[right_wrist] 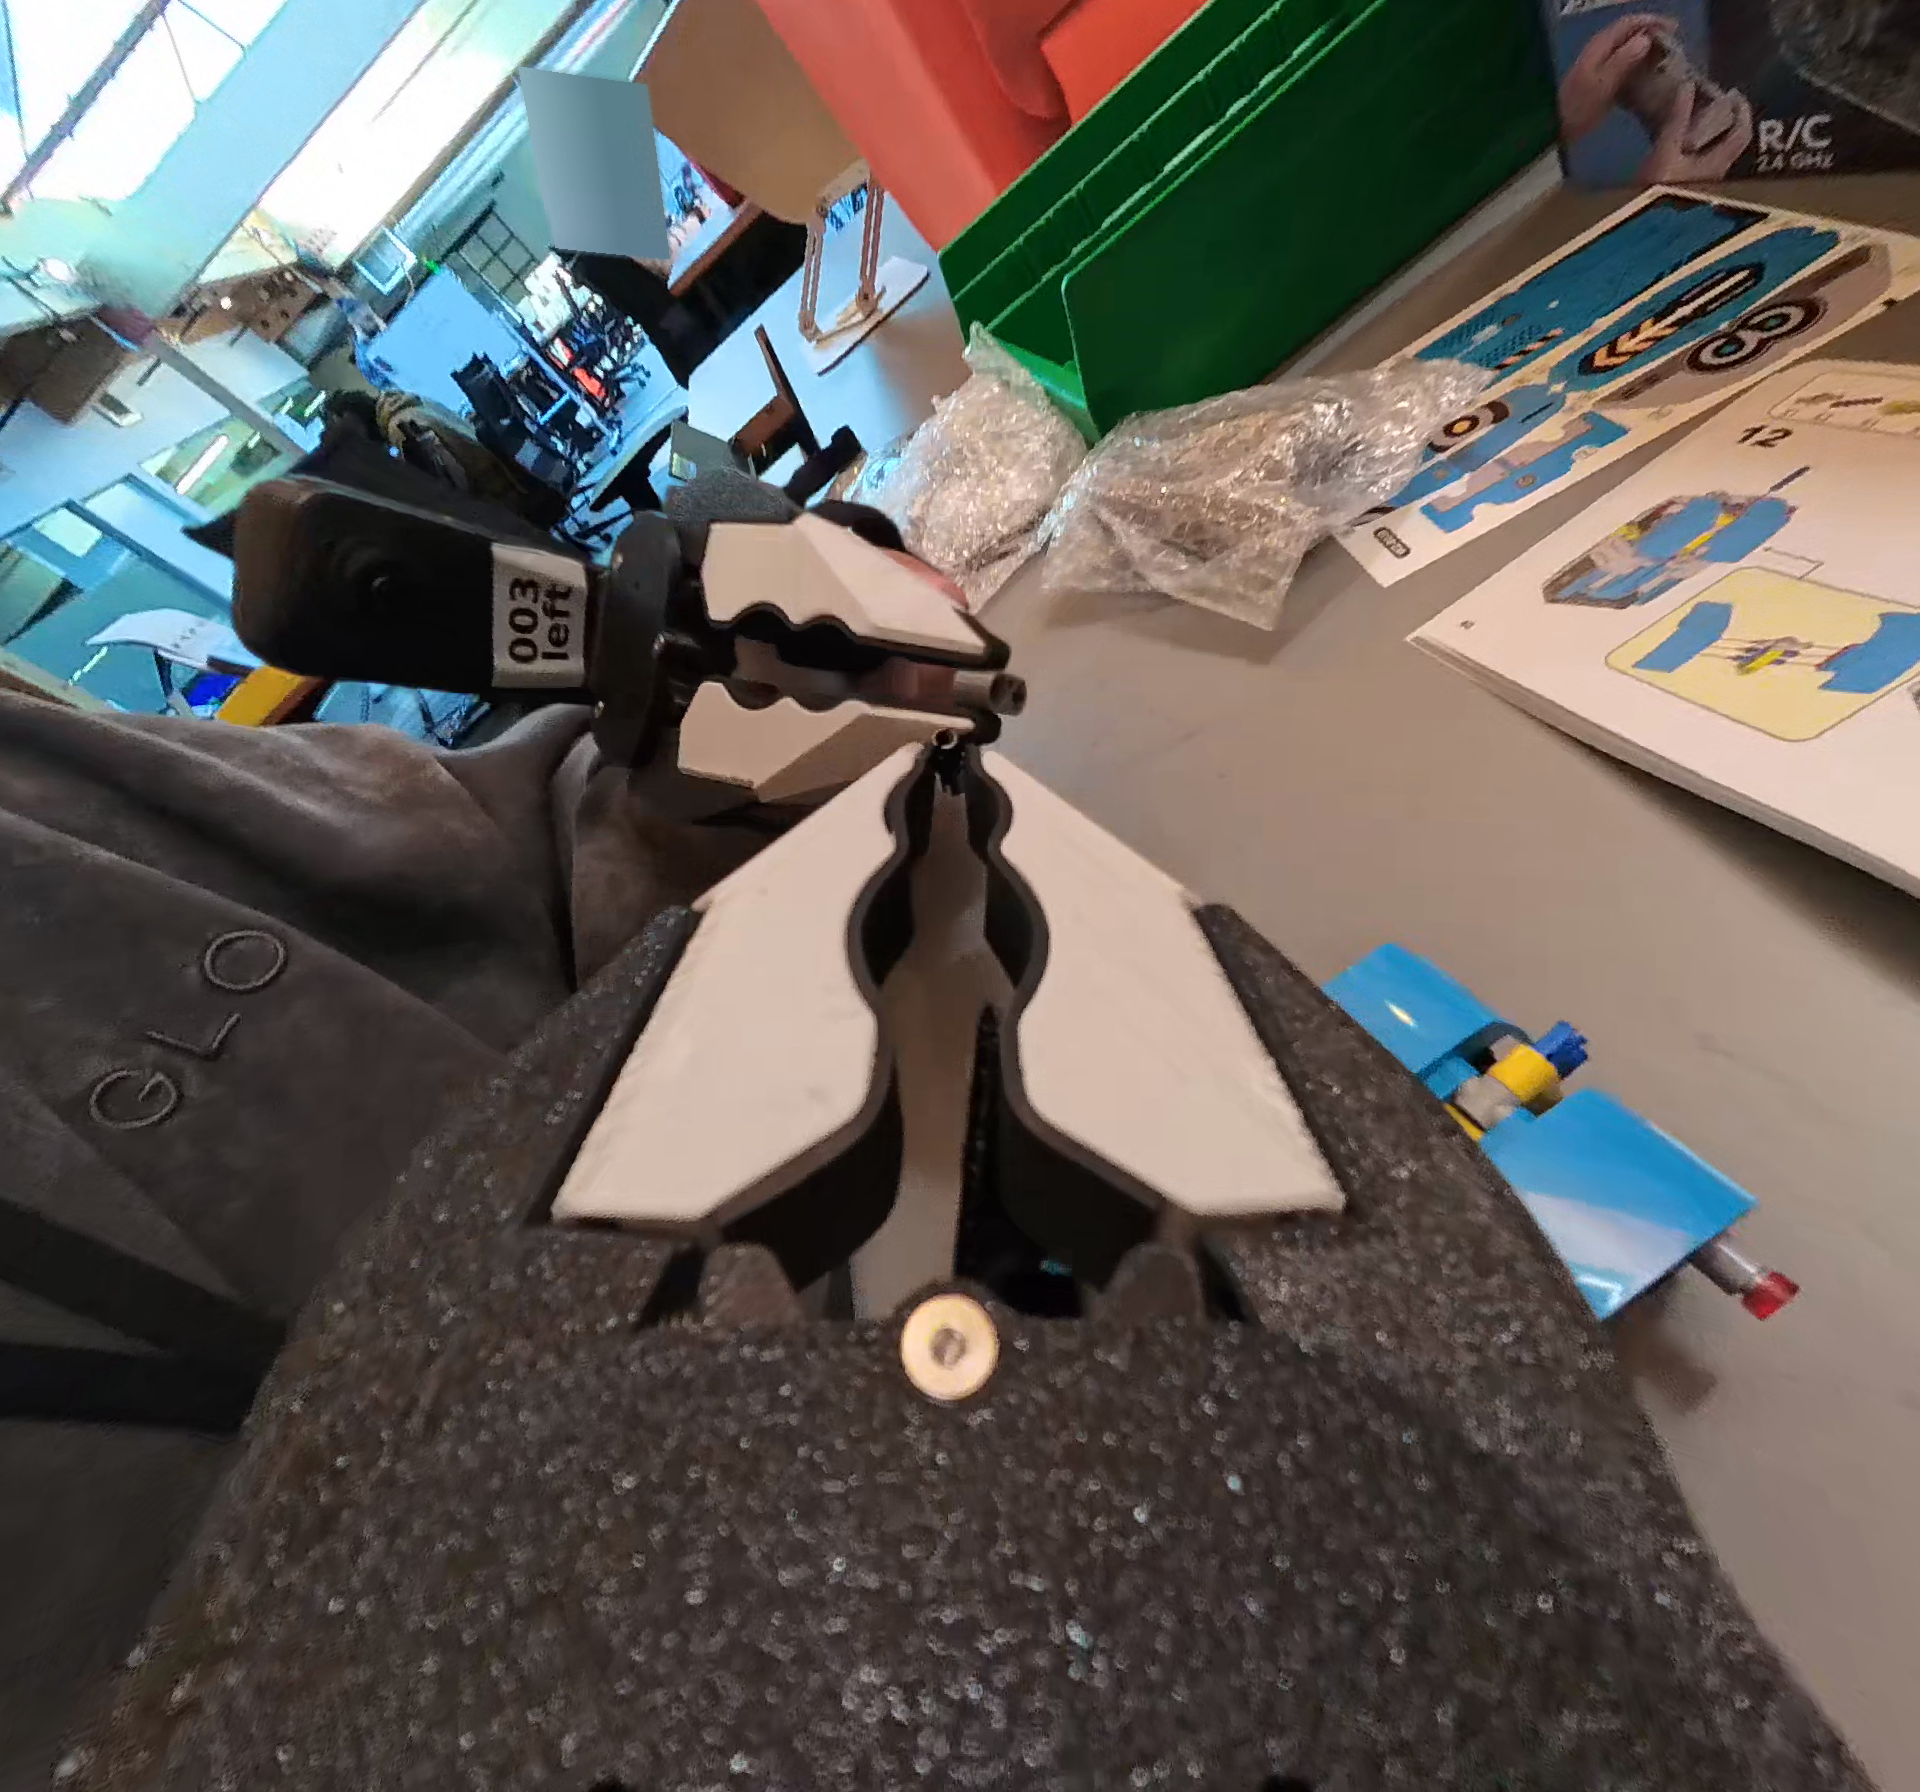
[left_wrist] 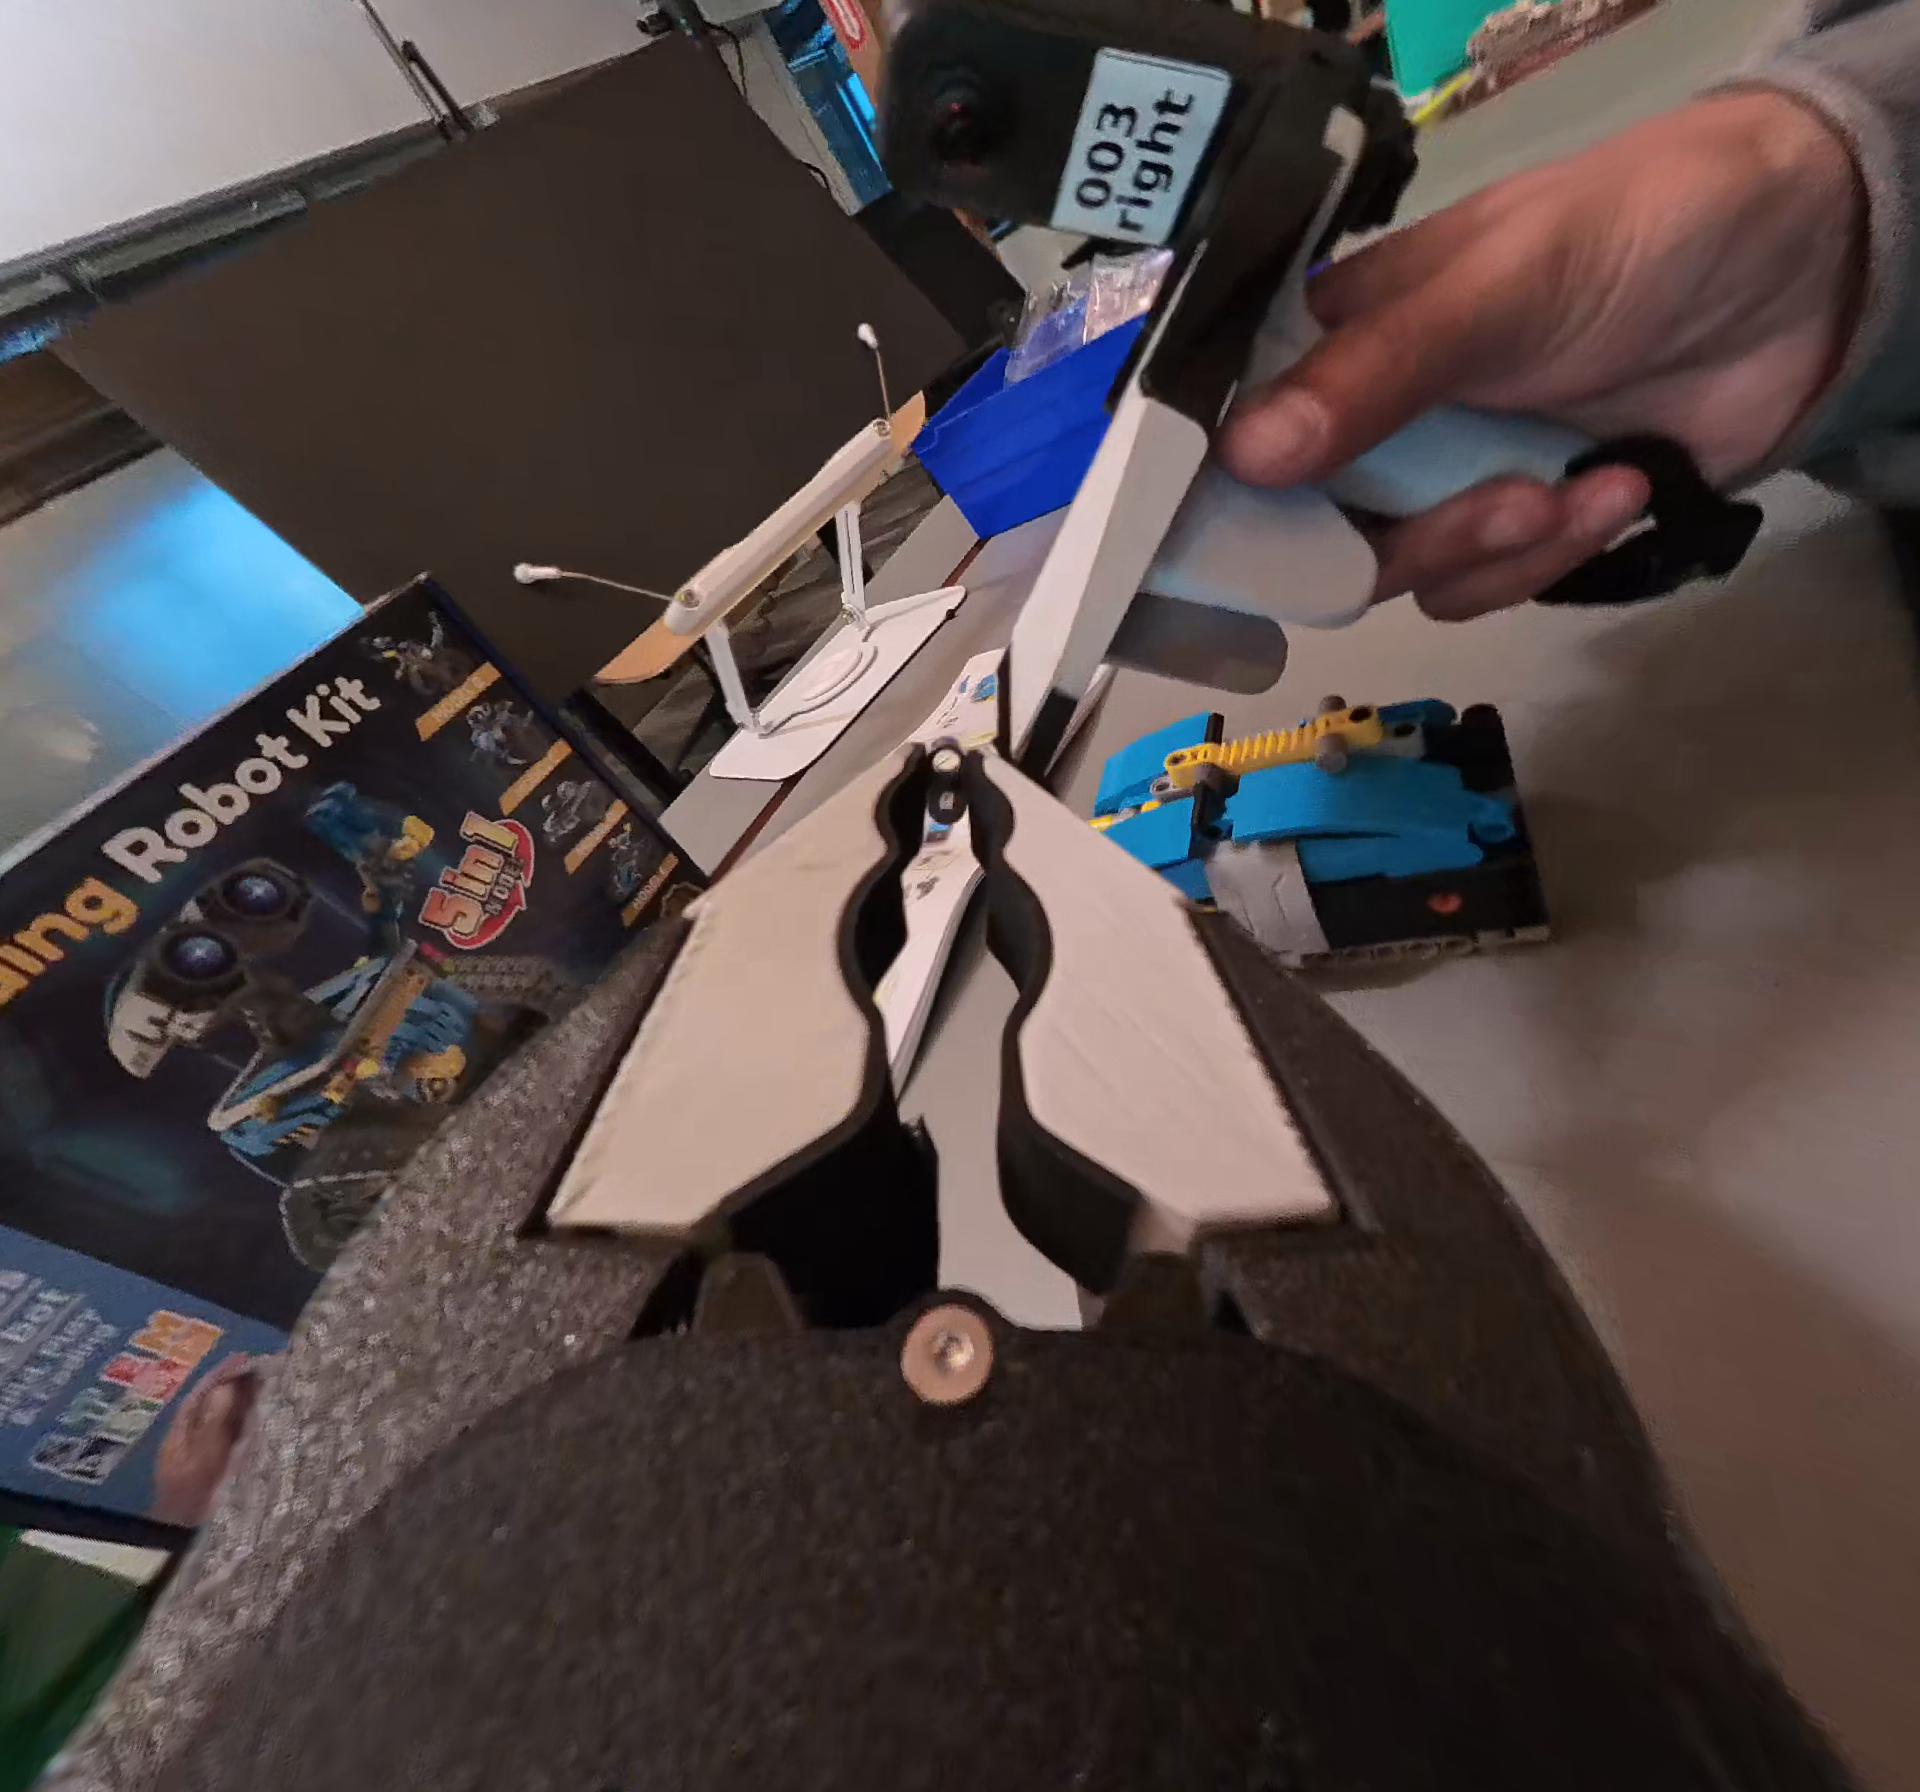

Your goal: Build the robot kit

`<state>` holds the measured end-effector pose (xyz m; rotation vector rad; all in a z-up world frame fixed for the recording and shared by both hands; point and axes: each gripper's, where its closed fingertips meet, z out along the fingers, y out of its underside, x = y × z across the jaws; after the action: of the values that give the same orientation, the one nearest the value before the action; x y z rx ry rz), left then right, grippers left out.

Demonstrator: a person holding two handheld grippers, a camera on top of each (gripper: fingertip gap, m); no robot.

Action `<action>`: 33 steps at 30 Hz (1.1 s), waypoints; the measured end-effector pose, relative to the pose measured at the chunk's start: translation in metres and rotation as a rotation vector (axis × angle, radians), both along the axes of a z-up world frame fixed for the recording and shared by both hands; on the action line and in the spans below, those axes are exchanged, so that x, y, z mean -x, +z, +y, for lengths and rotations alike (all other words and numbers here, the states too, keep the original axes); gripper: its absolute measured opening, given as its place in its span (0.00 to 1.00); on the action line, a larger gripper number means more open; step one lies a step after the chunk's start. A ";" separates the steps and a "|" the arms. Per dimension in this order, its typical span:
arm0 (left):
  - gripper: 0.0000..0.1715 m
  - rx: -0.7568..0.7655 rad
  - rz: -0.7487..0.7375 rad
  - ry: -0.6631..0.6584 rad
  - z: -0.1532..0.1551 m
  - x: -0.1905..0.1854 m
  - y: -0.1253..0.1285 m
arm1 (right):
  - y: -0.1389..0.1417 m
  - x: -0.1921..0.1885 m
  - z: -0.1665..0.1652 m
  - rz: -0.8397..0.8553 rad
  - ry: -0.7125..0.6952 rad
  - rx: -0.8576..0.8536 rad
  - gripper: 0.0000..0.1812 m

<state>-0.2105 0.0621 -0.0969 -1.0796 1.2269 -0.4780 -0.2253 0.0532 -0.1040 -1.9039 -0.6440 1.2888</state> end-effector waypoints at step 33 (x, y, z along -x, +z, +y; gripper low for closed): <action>0.04 0.802 -0.488 -0.534 -0.039 0.001 0.043 | 0.056 -0.008 -0.027 0.161 0.020 -0.423 0.02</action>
<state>-0.2117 0.0232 -0.0536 -1.1684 0.8690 -1.6438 -0.2168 0.0263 -0.0482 -1.4390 -0.7829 1.1923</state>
